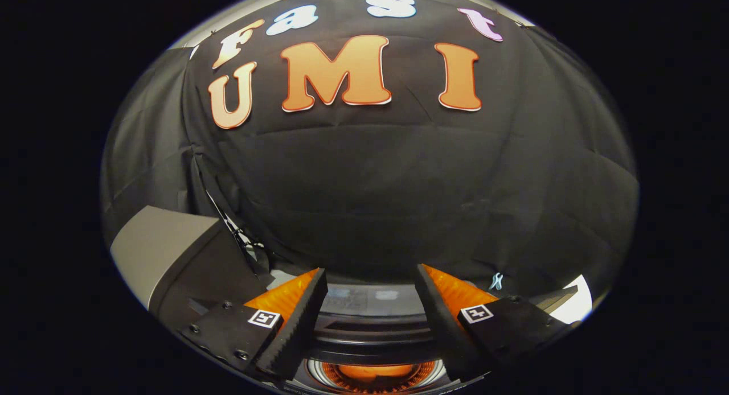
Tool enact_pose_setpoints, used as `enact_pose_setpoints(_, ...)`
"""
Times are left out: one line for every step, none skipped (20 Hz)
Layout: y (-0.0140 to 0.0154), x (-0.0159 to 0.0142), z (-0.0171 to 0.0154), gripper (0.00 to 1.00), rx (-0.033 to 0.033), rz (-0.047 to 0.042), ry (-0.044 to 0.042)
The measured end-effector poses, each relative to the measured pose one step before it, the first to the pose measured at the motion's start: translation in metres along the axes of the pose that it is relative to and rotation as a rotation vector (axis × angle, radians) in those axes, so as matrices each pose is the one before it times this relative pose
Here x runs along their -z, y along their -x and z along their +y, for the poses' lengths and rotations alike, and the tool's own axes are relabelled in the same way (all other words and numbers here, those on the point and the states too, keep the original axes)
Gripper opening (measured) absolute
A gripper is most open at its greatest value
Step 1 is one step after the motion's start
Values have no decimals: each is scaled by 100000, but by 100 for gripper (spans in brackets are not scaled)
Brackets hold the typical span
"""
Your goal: Put the clothes into the washing machine and then close the washing machine lid.
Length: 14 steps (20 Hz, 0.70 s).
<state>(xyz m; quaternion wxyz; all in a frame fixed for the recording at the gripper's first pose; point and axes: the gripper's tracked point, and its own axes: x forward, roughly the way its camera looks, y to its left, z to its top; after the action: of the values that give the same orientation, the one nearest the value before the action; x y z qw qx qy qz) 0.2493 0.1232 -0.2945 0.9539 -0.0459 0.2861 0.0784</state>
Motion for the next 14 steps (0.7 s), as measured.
enact_pose_setpoints(615, 1162, -28, 99, 64, 558, -1253)
enact_pose_setpoints(282, 1433, 183, 99, 382, 511, -1627)
enact_pose_setpoints(349, 1575, -61, 99, 599, 2642, -706)
enact_pose_setpoints(603, 1491, -64, 99, 122, 1910, -1588)
enact_pose_setpoints(345, 1090, -44, 99, -7, 793, -1669)
enact_pose_setpoints(104, 911, -179, 99, 594, 708, -1529)
enact_pose_setpoints(73, 769, -256, 99, 884, 1478, -689)
enact_pose_setpoints(77, 460, -198, 99, 826, 1175, -636)
enact_pose_setpoints(-2, 246, -175, 99, 464, 617, -630)
enact_pose_setpoints(164, -61, -86, 99, 353, 61, -554)
enact_pose_setpoints(23, -105, -77, 99, 439, -281, 276)
enact_pose_setpoints(170, -180, -23, 99, 417, -439, 914)
enact_pose_setpoints(59, -241, 65, 99, 225, -567, 1008)
enact_pose_setpoints(125, -252, 169, 99, -373, -815, 817)
